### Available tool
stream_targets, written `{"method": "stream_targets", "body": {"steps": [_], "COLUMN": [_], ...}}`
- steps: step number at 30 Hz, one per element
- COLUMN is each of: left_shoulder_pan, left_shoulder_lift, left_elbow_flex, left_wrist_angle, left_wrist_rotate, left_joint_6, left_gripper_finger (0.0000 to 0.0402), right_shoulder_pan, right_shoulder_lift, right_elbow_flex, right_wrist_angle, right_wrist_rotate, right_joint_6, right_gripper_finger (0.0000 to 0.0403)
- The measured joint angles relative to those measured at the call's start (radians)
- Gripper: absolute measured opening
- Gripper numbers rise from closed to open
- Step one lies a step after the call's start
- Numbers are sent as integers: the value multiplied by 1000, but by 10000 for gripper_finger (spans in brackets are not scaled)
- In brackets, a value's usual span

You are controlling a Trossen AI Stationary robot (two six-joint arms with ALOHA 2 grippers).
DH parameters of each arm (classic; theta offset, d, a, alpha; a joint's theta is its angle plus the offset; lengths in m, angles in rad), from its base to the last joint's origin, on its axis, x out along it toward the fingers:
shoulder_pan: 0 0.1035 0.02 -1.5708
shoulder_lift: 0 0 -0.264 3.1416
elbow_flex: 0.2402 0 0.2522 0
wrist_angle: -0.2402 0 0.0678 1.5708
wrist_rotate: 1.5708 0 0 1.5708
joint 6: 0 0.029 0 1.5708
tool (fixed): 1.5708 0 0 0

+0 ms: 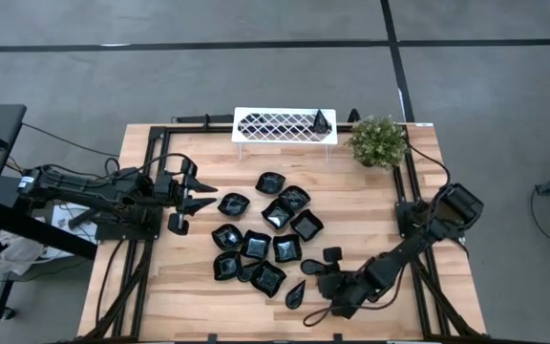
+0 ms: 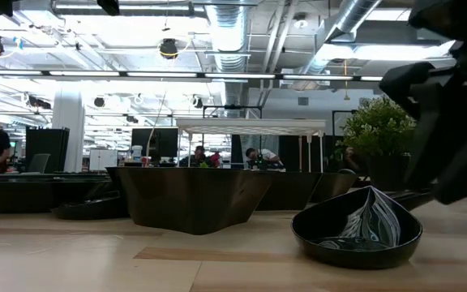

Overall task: Pick & Place Mini shaped plates
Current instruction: Stack the top right drop-shaped plate on top of the drop-shaped plates on the shelf

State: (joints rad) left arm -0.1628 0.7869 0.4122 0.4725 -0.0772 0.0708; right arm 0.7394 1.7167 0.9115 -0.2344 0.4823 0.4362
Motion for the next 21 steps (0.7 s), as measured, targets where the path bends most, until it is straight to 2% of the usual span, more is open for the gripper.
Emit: {"method": "stream_targets", "body": {"steps": [7, 15, 21], "left_shoulder_pan": [0, 0, 0], "left_shoulder_lift": [0, 0, 0], "left_elbow_flex": [0, 0, 0], "left_wrist_angle": [0, 0, 0], "left_wrist_rotate": [0, 0, 0], "left_joint_6": [0, 0, 0], "left_gripper_finger": [108, 108, 108], "right_shoulder_pan": [13, -21, -46], "right_shoulder_lift": [-1, -1, -2], "right_elbow_flex": [0, 0, 1], "right_wrist_angle": [70, -65, -151], "right_wrist_rotate": [-116, -119, -118], "right_joint_6": [13, 150, 194], "right_gripper_finger": [107, 107, 107]}}
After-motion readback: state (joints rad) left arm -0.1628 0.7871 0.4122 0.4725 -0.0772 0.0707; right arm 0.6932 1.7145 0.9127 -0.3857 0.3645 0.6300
